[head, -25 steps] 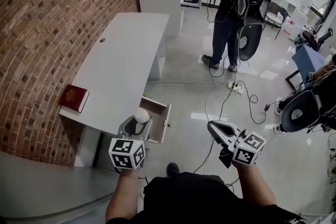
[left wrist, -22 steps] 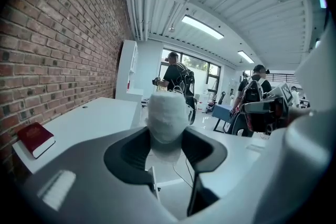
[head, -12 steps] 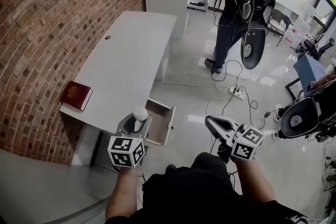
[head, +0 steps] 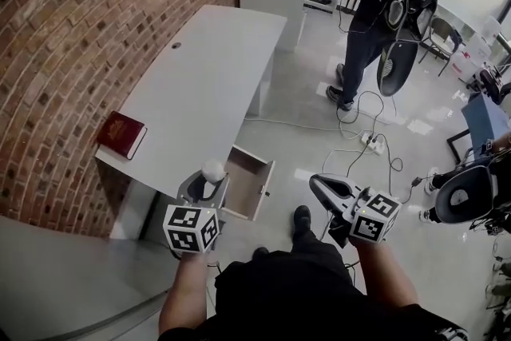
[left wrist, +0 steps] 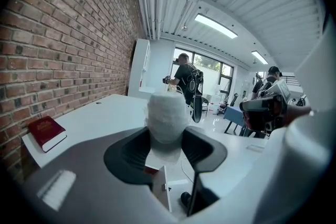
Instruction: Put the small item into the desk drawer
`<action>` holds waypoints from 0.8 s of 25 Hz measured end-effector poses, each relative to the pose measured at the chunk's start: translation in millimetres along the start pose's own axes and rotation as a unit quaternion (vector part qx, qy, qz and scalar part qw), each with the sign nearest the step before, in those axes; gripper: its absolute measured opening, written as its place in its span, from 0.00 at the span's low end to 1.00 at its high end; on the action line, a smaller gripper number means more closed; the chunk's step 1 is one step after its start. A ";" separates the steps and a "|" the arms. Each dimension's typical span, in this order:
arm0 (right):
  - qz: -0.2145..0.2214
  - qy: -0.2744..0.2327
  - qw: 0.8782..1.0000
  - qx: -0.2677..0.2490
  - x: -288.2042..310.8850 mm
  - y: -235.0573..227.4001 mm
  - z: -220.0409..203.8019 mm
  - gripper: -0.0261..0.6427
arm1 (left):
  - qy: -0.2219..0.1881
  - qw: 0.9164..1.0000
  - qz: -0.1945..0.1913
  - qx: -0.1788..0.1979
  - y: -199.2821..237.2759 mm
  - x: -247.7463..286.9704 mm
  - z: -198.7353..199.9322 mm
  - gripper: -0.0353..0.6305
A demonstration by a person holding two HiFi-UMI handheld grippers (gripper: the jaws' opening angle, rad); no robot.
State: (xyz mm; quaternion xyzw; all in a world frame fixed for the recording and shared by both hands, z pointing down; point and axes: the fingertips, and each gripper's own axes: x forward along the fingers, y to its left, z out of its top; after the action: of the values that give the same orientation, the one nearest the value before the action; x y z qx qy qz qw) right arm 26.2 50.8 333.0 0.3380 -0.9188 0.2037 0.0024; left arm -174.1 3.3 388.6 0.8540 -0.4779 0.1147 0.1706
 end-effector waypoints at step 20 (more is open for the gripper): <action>0.090 0.030 0.994 0.061 32.6 -198.9 41.4 0.06 | 0.063 0.995 0.080 -0.012 -31.5 158.9 30.3 0.34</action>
State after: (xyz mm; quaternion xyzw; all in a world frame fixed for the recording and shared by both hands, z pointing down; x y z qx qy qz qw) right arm 130.3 -121.9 373.9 0.2471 -0.9309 0.2689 -0.0086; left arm -64.0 -117.0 412.2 0.8022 -0.5340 0.1761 0.2009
